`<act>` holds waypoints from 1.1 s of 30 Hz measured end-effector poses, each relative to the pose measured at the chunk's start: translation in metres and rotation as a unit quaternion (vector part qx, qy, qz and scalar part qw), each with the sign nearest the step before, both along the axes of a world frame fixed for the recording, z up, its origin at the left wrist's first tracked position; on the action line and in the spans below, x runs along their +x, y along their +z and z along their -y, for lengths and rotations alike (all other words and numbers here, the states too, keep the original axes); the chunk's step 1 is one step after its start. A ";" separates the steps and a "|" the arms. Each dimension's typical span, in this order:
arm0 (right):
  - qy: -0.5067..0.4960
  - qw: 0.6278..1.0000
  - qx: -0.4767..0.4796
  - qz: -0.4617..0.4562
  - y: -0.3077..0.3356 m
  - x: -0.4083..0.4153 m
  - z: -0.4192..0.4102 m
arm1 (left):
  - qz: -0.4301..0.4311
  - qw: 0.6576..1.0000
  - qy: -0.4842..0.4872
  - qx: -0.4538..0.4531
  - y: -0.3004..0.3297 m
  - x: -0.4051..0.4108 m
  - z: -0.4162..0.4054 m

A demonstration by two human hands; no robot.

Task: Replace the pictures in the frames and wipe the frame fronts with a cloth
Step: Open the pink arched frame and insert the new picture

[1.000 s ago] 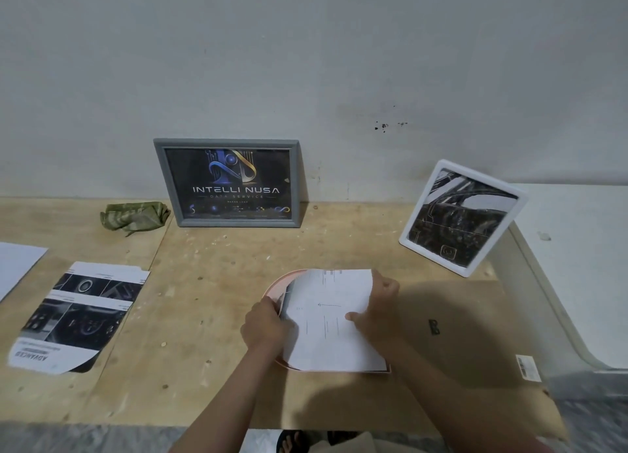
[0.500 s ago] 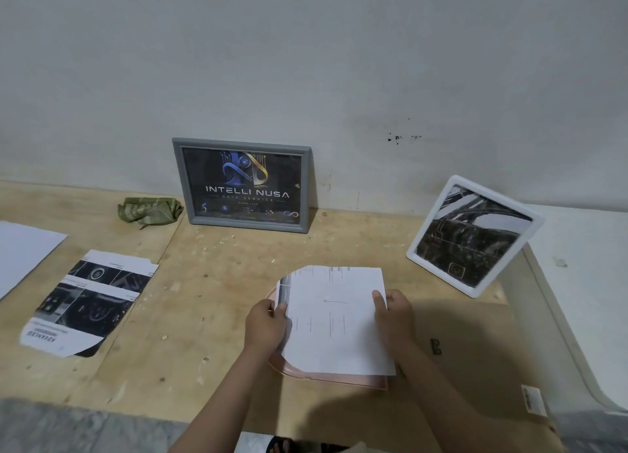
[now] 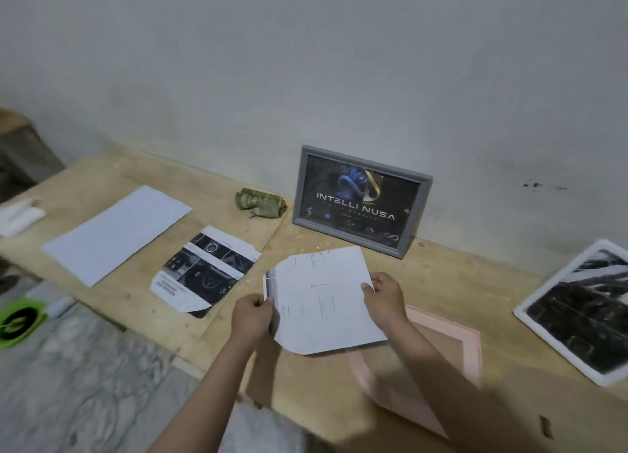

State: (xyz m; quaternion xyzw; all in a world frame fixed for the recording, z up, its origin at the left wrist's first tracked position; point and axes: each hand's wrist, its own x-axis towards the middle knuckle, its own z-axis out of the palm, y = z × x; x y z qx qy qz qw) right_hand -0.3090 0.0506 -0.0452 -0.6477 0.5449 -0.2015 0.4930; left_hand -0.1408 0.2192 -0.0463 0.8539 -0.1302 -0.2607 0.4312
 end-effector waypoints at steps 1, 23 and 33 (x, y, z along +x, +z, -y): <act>0.012 1.000 -0.006 -0.006 0.002 0.023 -0.007 | -0.006 1.000 0.003 0.001 0.004 0.018 -0.015; 0.223 0.972 -0.071 0.004 0.024 0.479 -0.157 | 0.021 0.982 0.179 0.050 0.012 0.370 -0.210; 0.311 0.939 -0.127 -0.078 -0.013 0.600 -0.115 | 0.005 0.983 0.152 0.100 -0.007 0.458 -0.176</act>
